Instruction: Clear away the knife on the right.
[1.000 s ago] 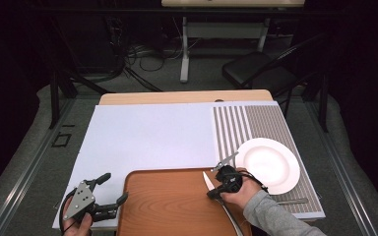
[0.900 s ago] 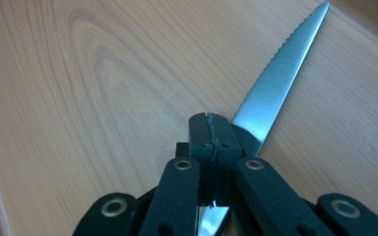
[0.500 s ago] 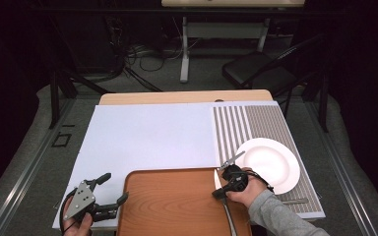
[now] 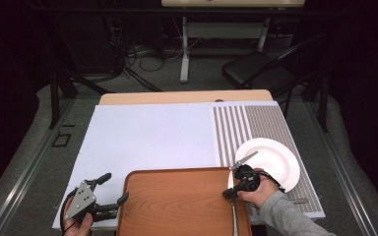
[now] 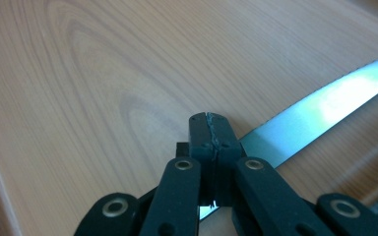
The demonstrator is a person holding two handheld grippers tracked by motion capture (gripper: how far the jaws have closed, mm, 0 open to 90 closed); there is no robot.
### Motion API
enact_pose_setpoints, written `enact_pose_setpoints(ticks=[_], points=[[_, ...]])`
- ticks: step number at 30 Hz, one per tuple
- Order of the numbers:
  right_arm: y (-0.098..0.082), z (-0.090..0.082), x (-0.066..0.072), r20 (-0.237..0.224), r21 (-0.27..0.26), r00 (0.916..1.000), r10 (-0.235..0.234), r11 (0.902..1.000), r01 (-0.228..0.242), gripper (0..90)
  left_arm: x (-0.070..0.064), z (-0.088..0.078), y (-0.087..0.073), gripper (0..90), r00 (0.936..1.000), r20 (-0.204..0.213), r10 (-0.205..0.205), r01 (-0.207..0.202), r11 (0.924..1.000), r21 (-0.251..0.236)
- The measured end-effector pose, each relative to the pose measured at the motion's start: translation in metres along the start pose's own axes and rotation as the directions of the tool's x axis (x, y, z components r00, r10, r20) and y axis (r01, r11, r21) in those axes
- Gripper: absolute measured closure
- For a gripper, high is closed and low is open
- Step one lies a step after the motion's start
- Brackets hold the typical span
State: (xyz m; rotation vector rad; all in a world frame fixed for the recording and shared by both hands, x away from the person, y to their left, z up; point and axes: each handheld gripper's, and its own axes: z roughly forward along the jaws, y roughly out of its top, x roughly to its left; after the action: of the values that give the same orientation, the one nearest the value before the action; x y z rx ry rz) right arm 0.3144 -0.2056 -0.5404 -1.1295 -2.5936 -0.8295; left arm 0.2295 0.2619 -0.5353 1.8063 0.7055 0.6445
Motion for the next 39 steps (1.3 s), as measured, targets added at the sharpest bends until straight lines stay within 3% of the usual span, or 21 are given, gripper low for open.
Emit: enact_pose_setpoints(ticks=[1, 2, 18, 22, 25, 31, 39], points=[[0.0, -0.002, 0.0, 0.0, 0.021, 1.0, 0.005, 0.9998, -0.005, 90.0, 0.0, 0.0, 0.0, 15.7, 1.0, 0.0, 0.002, -0.002, 1.0, 0.001], [-0.002, 0.0, -0.001, -0.002, -0.018, 1.0, 0.004, 0.9998, -0.004, 90.0, 0.0, 0.0, 0.0, 15.7, 1.0, 0.0, 0.002, -0.002, 1.0, 0.001], [-0.009, -0.008, -0.002, 0.002, 0.006, 1.0, -0.006, 1.0, 0.006, 90.0, 0.0, 0.0, 0.0, 15.7, 1.0, -0.003, -0.001, 0.001, 1.0, 0.0], [-0.011, -0.012, 0.0, -0.017, -0.028, 0.9997, -0.016, 0.9995, 0.015, 87.7, 0.0, 0.0, 0.0, 15.7, 1.0, -0.003, -0.001, 0.001, 1.0, 0.0], [-0.011, -0.016, 0.0, -0.018, -0.019, 0.9992, -0.036, 0.9992, 0.036, 82.5, 0.0, 0.0, 0.0, 15.7, 1.0, 0.001, 0.006, -0.006, 1.0, 0.002], [-0.011, -0.022, 0.002, 0.0, -0.052, 0.994, -0.11, 0.9926, 0.109, 66.9, 0.0, 0.0, 0.0, 15.7, 1.0, -0.001, -0.003, 0.003, 1.0, 0.0], [-0.012, -0.027, 0.007, 0.021, -0.063, 0.975, -0.221, 0.9729, 0.222, 53.7, 0.001, 0.001, 0.0, 15.7, 1.0, 0.004, 0.001, -0.001, 1.0, 0.001]])
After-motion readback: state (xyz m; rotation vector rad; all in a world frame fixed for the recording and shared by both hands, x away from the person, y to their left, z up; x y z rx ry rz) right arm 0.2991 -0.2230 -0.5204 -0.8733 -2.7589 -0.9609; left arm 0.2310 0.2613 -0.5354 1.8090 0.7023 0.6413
